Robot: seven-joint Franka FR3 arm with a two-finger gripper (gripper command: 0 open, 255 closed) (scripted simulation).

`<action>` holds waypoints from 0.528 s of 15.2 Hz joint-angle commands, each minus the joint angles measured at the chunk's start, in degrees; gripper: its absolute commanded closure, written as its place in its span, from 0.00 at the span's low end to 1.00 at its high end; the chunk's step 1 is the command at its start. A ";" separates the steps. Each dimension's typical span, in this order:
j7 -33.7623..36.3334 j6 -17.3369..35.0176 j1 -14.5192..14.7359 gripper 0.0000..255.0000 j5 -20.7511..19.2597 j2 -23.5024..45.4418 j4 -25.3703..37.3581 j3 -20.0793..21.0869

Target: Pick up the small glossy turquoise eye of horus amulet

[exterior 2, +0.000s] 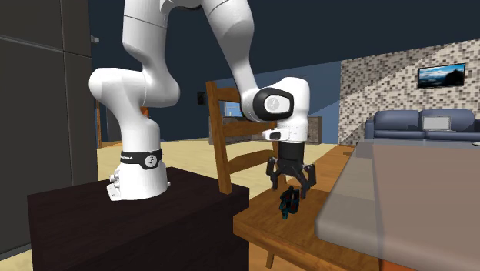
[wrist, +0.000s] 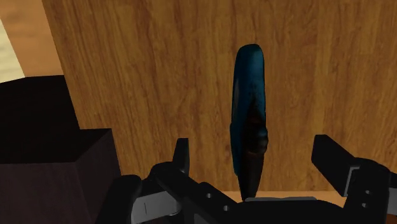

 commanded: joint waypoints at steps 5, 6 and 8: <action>2.15 1.52 2.24 1.00 -2.83 2.38 0.73 -2.72; 2.15 1.52 2.25 1.00 -2.85 2.40 0.75 -2.73; 2.13 1.51 2.23 1.00 -2.83 2.39 0.74 -2.72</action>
